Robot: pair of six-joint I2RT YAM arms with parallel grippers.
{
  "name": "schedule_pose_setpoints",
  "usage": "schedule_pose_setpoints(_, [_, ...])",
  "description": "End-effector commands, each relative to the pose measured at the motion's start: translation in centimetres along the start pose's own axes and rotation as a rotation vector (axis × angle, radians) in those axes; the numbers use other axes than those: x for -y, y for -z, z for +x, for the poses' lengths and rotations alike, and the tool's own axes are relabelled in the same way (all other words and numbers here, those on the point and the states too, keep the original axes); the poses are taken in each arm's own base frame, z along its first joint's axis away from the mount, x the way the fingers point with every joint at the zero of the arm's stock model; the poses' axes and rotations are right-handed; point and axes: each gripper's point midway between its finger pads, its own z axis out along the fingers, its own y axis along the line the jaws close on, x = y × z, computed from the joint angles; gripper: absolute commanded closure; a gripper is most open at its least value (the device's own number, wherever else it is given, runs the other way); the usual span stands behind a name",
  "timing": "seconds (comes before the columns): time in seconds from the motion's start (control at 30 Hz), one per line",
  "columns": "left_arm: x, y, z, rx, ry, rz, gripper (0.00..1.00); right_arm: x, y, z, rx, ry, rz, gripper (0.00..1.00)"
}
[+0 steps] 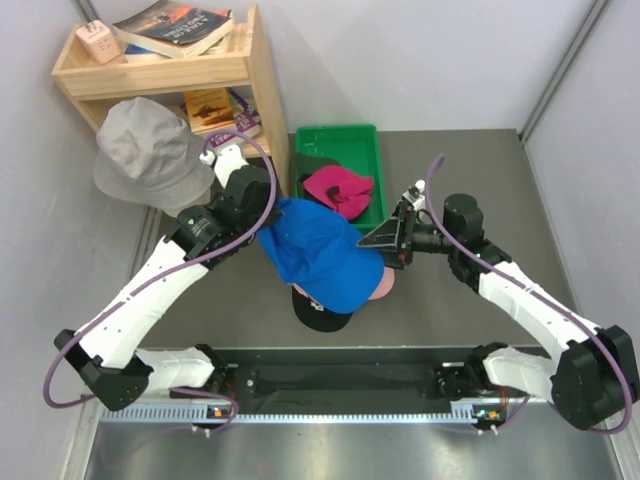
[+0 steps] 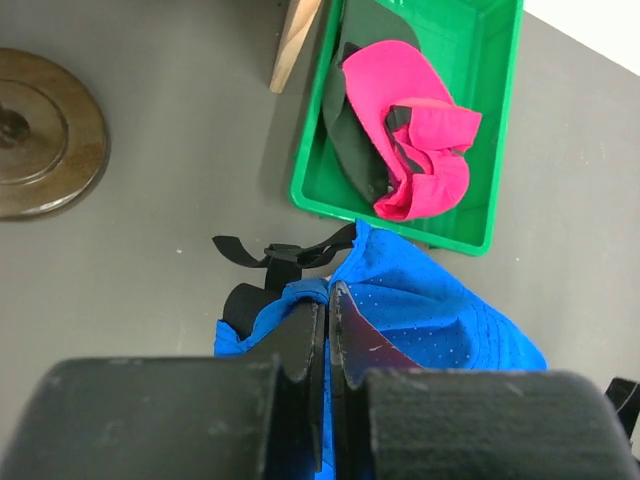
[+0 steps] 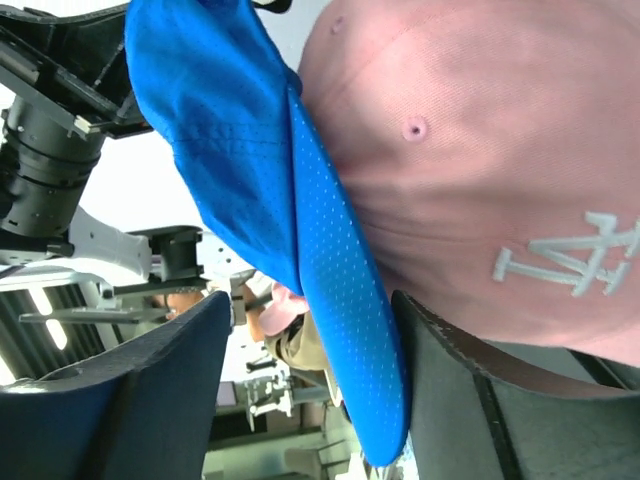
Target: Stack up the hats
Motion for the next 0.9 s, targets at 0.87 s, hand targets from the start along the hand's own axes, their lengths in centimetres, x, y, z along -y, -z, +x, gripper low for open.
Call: schedule_pose_setpoints(0.87, [5.8,-3.2,-3.0,0.055,0.153,0.183,1.00,2.0,0.8,4.1,0.086,-0.006,-0.048,0.29])
